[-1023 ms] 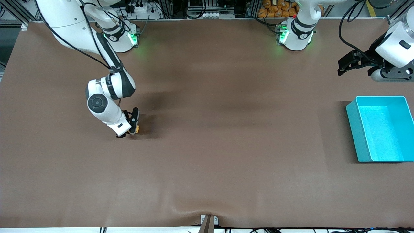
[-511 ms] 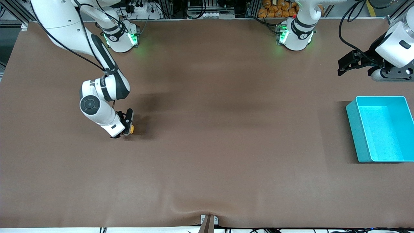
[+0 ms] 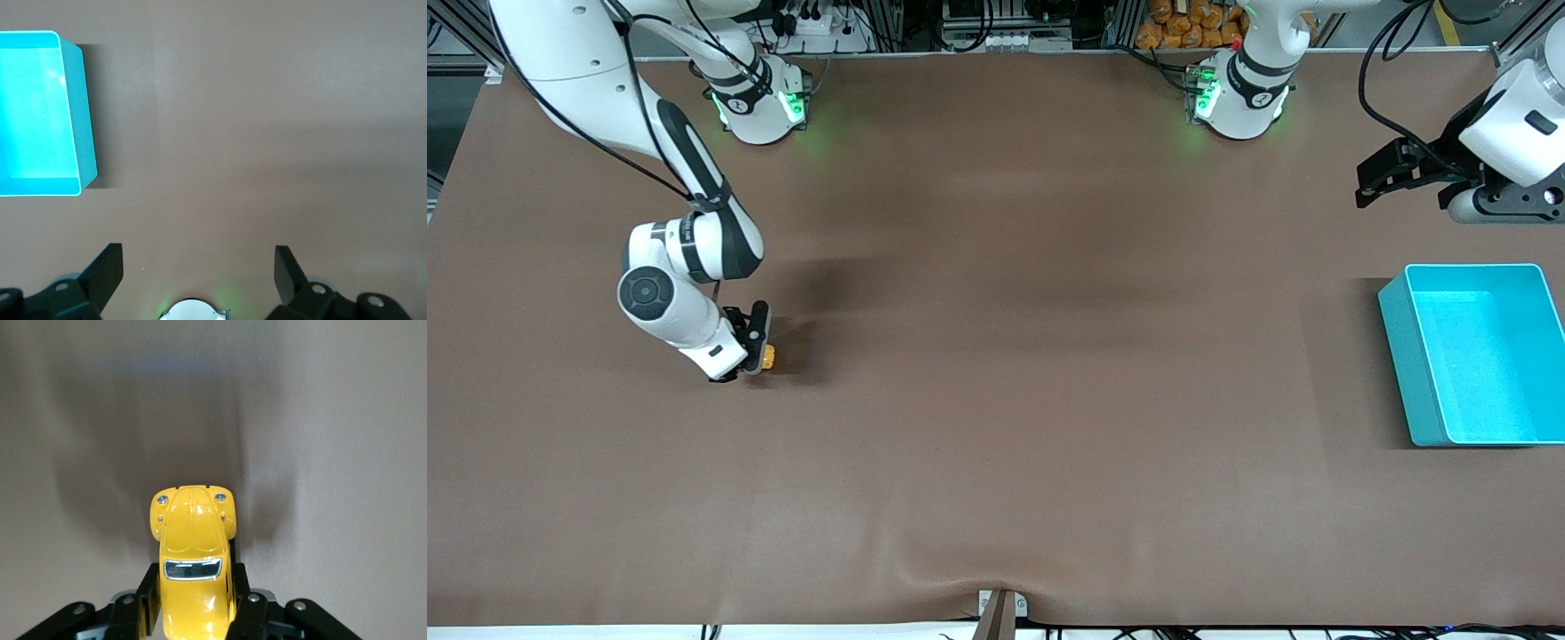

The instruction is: Wind and store yellow beetle car

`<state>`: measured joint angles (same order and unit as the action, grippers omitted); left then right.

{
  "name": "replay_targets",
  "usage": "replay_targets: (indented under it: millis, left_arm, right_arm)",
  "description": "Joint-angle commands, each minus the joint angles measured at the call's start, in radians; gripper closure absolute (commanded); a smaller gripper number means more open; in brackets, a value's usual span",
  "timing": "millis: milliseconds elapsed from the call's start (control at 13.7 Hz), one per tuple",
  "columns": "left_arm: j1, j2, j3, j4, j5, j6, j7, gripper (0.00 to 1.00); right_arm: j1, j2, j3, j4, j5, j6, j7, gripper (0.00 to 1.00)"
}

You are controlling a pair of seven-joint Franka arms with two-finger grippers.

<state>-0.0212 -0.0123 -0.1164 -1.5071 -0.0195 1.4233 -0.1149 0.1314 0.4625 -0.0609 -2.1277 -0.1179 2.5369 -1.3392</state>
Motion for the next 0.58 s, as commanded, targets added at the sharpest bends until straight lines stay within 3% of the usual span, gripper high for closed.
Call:
replay_targets:
  millis: [0, 511]
  left_arm:
    - [0.007, -0.014, 0.000, -0.002, -0.014, -0.012, 0.021, 0.00]
    - [0.007, -0.014, 0.000, -0.002, -0.014, -0.012, 0.021, 0.00]
  right_arm:
    - [-0.050, 0.034, 0.007, 0.017, -0.028, 0.013, -0.043, 1.00]
    - [-0.121, 0.042, 0.007, 0.017, -0.061, 0.013, -0.074, 1.00]
